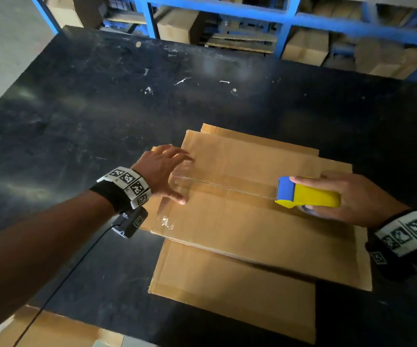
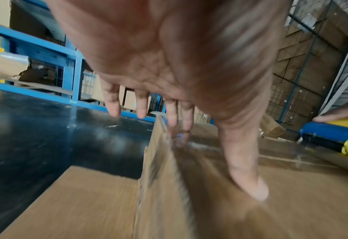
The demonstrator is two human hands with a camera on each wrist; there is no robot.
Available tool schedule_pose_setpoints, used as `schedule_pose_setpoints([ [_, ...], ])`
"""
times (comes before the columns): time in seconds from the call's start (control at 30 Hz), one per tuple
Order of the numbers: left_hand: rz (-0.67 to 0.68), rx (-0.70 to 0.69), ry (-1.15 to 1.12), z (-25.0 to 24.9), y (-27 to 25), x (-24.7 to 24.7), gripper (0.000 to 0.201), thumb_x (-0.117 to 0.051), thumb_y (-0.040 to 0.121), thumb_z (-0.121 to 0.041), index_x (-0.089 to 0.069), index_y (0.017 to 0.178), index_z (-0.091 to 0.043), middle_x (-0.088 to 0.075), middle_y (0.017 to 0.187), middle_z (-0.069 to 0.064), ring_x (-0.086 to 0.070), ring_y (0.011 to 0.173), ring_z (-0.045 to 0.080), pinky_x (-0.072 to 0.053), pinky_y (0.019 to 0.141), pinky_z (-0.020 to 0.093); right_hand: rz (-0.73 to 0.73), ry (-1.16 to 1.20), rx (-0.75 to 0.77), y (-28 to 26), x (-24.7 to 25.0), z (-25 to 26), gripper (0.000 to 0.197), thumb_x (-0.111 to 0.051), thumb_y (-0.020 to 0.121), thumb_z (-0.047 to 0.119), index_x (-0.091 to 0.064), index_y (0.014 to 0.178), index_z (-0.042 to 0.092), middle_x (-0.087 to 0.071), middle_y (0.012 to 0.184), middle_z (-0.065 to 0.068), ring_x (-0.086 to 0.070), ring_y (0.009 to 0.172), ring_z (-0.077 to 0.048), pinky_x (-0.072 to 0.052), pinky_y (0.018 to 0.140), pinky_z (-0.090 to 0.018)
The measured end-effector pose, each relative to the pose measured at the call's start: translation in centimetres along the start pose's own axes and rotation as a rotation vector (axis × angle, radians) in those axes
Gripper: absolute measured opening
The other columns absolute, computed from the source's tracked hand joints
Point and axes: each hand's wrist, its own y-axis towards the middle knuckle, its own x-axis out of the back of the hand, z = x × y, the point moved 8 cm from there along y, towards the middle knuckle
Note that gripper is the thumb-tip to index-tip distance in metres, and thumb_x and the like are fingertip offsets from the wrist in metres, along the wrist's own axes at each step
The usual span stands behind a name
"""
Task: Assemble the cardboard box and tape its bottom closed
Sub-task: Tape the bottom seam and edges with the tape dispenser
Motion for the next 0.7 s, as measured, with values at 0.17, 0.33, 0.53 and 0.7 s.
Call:
schedule_pose_setpoints([
  [0.17, -0.025, -0.007, 0.004, -7.1, 1.7, 2.1, 0.112, -0.078, 0.056, -0.079, -0.035, 0.15, -0.039, -0.03, 0.164, -0.003, -0.024, 0.153, 0.027, -0.029, 0.12, 0.058, -0.074, 0.006, 0.087, -0.4, -0.1, -0.5, 0.076, -0.061, 0.081, 0.062, -0.027, 0.149, 0.059, -0.052, 0.089, 0.011, -0.056, 0.079, -0.01, -0.053, 0.07, -0.034],
  [0.33, 0.0, -0.145, -0.085, -18.5, 4.3, 1.2, 0.12, -0.083, 0.054, -0.075, -0.029, 0.155, -0.041, -0.018, 0.169, -0.005, -0.02, 0.154, 0.024, -0.032, 0.12, 0.052, -0.136, 0.027, 0.14, -0.5, 0.3, -0.3, 0.071, -0.057, 0.08, 0.065, -0.03, 0.146, 0.061, -0.052, 0.085, 0.008, -0.056, 0.076, -0.011, -0.052, 0.068, -0.033],
  [0.53, 0.037, -0.066, 0.017, -20.6, 5.9, 0.1, 0.122, -0.088, 0.049, -0.07, -0.03, 0.153, -0.043, -0.03, 0.161, -0.007, -0.034, 0.145, 0.024, -0.046, 0.106, 0.049, -0.145, 0.006, 0.168, -0.5, 0.2, -0.6, 0.072, -0.062, 0.084, 0.06, -0.033, 0.149, 0.054, -0.052, 0.084, 0.006, -0.057, 0.076, -0.013, -0.053, 0.07, -0.033],
  [0.7, 0.051, -0.042, 0.036, -21.0, 5.7, 0.3, 0.121, -0.089, 0.049, -0.068, -0.029, 0.152, -0.044, -0.032, 0.159, -0.008, -0.037, 0.142, 0.023, -0.049, 0.103, 0.048, -0.104, 0.031, 0.182, -3.2, 1.0, -2.9, 0.072, -0.063, 0.085, 0.064, -0.029, 0.149, 0.058, -0.051, 0.082, 0.009, -0.055, 0.076, -0.007, -0.041, 0.07, -0.017],
])
